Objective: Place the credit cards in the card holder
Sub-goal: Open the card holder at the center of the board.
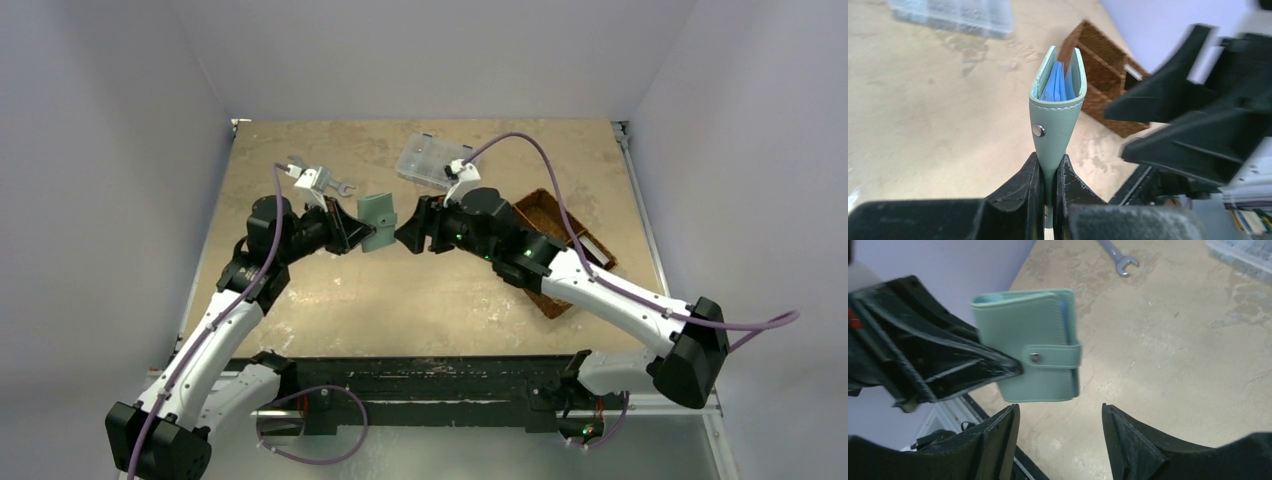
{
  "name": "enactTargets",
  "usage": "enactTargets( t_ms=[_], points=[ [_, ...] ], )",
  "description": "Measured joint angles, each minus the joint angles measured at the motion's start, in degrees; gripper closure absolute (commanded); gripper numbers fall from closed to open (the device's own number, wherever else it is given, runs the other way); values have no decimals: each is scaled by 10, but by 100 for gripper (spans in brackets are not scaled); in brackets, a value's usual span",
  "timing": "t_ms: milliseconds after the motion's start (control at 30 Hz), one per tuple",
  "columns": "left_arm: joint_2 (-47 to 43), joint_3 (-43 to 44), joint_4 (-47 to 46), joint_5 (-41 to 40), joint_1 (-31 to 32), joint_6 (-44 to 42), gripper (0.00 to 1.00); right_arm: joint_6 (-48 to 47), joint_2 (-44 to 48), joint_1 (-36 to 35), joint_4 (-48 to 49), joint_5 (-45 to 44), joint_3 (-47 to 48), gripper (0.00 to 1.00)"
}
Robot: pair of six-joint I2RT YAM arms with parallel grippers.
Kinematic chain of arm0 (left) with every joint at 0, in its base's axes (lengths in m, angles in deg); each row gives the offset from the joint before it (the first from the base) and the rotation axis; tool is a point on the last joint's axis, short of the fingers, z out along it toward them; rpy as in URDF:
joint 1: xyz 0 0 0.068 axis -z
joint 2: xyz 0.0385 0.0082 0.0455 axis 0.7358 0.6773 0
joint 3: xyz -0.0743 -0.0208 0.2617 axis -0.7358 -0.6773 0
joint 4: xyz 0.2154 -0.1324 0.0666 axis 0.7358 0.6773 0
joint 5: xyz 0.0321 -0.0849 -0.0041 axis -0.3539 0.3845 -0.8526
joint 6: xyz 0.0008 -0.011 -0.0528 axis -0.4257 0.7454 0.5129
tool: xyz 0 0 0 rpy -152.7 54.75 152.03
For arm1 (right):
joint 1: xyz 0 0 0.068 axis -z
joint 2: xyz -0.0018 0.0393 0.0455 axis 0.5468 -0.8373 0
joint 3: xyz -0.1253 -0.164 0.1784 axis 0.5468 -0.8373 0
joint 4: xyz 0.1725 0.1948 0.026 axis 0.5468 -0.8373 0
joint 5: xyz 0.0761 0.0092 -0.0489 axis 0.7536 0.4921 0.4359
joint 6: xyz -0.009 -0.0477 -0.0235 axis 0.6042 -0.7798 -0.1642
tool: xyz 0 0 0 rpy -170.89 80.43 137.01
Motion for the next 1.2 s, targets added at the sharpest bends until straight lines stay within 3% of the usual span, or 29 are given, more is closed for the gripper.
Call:
enactTargets(
  t_ms=[200, 367, 600, 933, 1100, 1200],
  points=[
    [16, -3, 58, -63, 0, -40, 100, -20, -68, -104, -52, -168, 105, 35],
    [16, -16, 60, -75, 0, -46, 100, -27, -152, -124, -69, -234, 166, 38],
    [16, -21, 71, -97, -4, -58, 100, -29, -226, -124, -94, -259, 207, 39],
    [18, -26, 80, -99, -5, -65, 100, -25, -259, -124, -103, -285, 228, 41],
    [17, -30, 80, -97, -4, -65, 100, -23, -260, -129, -112, -309, 228, 54],
    [15, -30, 81, -100, -3, -66, 100, -21, -260, -131, -106, -315, 223, 57]
  ],
)
